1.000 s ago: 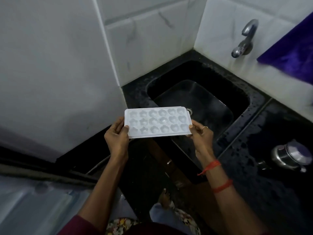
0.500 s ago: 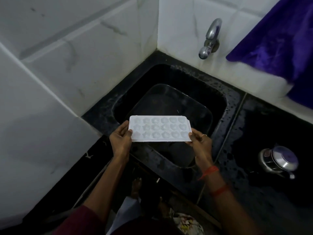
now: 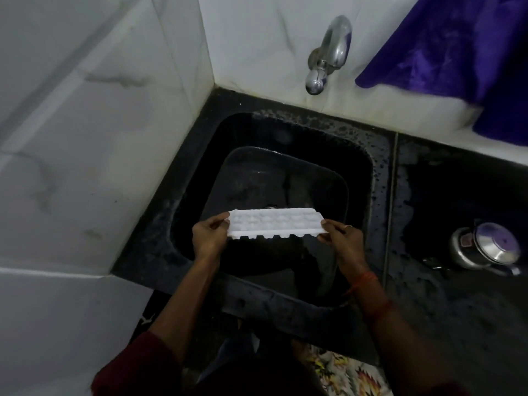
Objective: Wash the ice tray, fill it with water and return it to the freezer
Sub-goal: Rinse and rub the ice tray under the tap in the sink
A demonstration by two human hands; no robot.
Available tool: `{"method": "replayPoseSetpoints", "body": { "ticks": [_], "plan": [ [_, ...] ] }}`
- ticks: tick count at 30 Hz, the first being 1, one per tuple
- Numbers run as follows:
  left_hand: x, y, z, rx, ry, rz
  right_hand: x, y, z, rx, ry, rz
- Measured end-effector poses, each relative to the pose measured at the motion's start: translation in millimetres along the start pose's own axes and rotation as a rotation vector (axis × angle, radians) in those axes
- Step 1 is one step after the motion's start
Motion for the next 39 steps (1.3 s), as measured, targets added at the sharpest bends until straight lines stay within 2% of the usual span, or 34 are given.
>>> {"method": "replayPoseSetpoints", "body": {
  "ticks": [9,15,19,27,39],
  "plan": [
    [28,-10,-26,-0.159,0.21,0.245,-1,1,-17,0.281,-0.026,-0.192],
    [32,-17,-33,-0.326,0.315,0.373,-2,12,-20,0.292,-0.001,-0.137],
    [27,-34,-38,-0.328,0.337,0.331,2,17,-14,0.115,-0.086,-0.055],
    [40,-51,-27,-0.198,0.161,0.178,-8,67,-10,-0.138,-0.206,0.181],
    [39,-70,-36,-0.221,0.087,0.119,9,92,-5,-0.115,-0.158,0.265]
  ]
}}
Point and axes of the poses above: each hand's wrist, its own x-axis towards the middle knuckle, its own z-axis out of the back of the hand, y = z × x, the point moved 9 cm from there along x, towards the middle knuckle, and after that the axes turned 3 degrees about z, right-handed, at the moved point
